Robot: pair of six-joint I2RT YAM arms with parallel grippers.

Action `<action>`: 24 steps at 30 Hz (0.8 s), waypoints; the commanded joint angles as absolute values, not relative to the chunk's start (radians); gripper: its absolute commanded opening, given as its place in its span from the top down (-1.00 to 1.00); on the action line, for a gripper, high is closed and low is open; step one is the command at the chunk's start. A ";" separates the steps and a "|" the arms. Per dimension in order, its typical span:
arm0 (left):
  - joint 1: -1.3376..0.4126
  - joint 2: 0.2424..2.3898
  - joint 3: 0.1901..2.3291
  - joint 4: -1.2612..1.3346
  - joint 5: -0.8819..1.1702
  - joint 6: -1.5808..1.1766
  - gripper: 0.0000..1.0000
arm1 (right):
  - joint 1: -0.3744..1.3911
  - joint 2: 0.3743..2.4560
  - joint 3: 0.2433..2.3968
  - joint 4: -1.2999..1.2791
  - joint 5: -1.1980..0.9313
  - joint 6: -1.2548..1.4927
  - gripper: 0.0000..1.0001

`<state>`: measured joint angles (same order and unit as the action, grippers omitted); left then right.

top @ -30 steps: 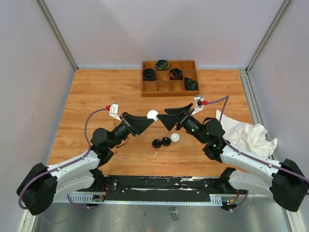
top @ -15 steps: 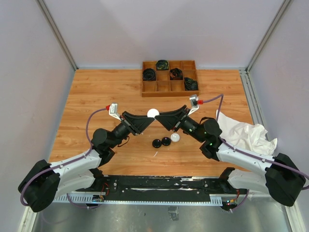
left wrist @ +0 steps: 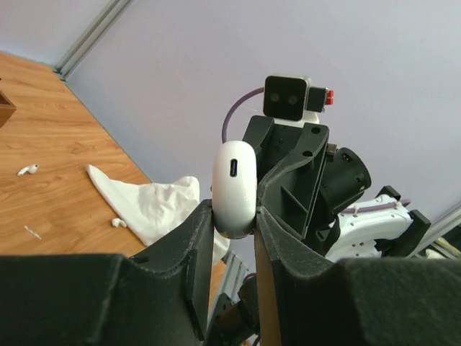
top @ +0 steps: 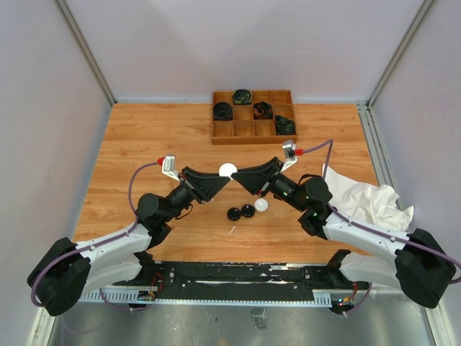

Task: Insert the wireless bluetooth earbuds into the charging case
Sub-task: Pick up the charging case at the center of the board.

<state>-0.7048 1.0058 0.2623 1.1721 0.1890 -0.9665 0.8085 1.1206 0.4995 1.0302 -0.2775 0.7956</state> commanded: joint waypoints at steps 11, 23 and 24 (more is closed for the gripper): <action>-0.713 0.896 0.225 1.013 0.171 -0.570 -0.40 | 0.773 0.930 0.644 0.474 -0.273 0.706 0.98; -0.815 0.990 0.113 1.280 0.098 0.033 -0.41 | 0.770 0.914 0.821 -0.019 -0.164 0.743 0.98; -0.847 1.012 0.102 1.324 0.067 0.117 -0.41 | 0.771 0.919 0.824 -0.032 -0.162 0.752 0.99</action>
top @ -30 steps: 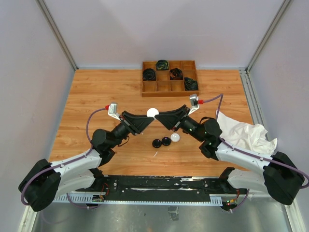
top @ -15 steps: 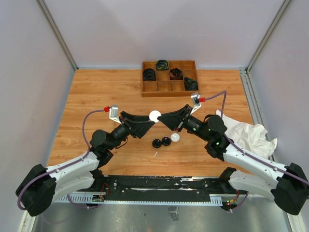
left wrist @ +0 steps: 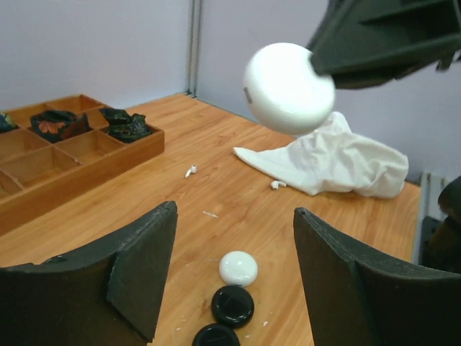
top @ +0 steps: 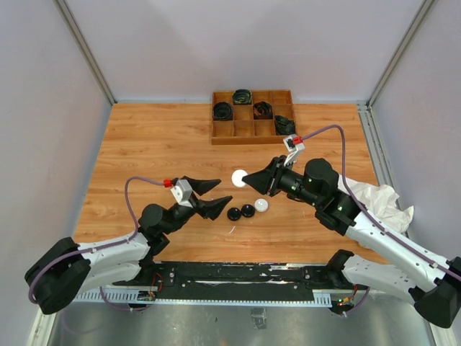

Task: Insert the wireless bluetooth earbuds into the charging case
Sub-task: Pick up the charging case at the center of the board.

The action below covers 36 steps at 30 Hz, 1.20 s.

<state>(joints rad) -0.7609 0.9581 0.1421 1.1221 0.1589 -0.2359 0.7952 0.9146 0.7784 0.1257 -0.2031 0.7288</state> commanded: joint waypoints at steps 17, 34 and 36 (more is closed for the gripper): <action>-1.040 1.380 0.129 1.759 -0.143 0.767 -0.45 | 0.771 1.005 0.912 -0.178 -0.135 0.869 0.99; -1.082 1.426 0.200 1.769 -0.162 0.878 -0.36 | 0.771 1.072 0.943 -0.218 -0.158 0.993 0.99; -1.084 1.436 0.205 1.770 -0.164 0.881 -0.34 | 0.772 1.081 0.953 -0.227 -0.166 1.005 0.99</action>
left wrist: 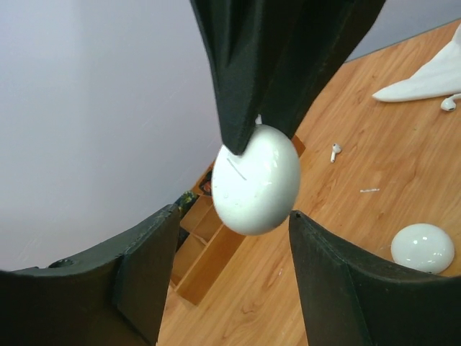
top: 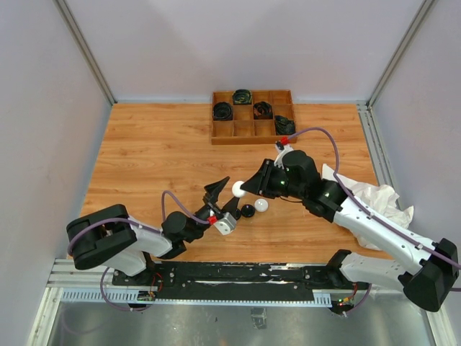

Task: Insert the wireless bluetooth earbuds into the charging case
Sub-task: Pick up the charging case at the center of the board.

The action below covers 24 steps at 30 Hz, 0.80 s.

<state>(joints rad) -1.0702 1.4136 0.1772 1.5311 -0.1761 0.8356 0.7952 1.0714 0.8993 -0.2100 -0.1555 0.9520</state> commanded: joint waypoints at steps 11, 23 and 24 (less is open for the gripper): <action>-1.097 1.480 0.250 1.771 -0.205 0.939 -0.11 | 0.772 1.118 0.959 -0.244 -0.198 1.060 0.98; -1.112 1.510 0.245 1.773 -0.258 0.998 0.55 | 0.772 1.083 0.952 -0.249 -0.156 1.080 0.40; -1.113 1.511 0.244 1.772 -0.262 0.995 0.59 | 0.772 1.077 0.955 -0.248 -0.147 1.066 0.28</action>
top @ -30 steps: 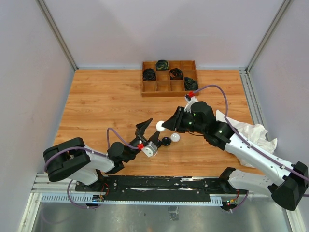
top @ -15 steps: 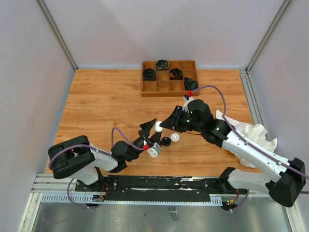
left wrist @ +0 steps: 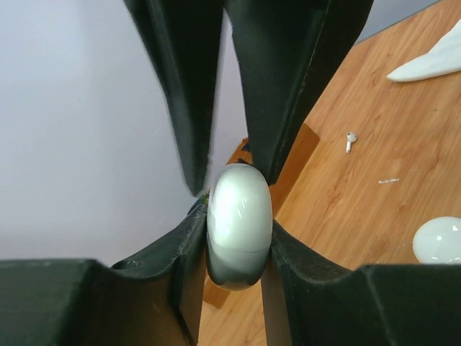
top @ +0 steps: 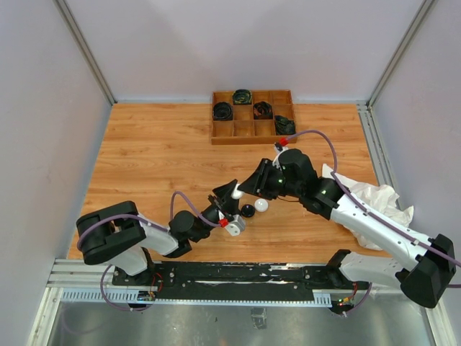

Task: Insert the wireless bluetooth earbuds into the charging case
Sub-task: Pick up the charging case at the center of the board.

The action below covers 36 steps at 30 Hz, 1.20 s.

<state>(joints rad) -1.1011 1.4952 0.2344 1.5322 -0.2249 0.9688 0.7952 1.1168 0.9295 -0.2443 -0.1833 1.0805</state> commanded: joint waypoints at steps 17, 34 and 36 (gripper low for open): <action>-1.106 1.219 0.185 1.457 -0.252 0.498 0.99 | 0.771 0.991 1.081 -0.334 -0.088 0.310 -0.97; -0.913 0.908 0.299 0.850 0.382 0.031 1.00 | 0.772 0.983 1.171 -0.528 -0.550 -0.372 -0.95; -0.905 0.914 0.317 0.827 0.431 0.005 0.99 | 0.772 0.986 1.182 -0.556 -0.600 -0.425 -0.87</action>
<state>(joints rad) -0.9207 0.9249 0.2592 0.9180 0.2649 0.0998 0.7952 0.9985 1.1324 -0.4839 -0.4564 -0.2447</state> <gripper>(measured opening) 0.289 0.962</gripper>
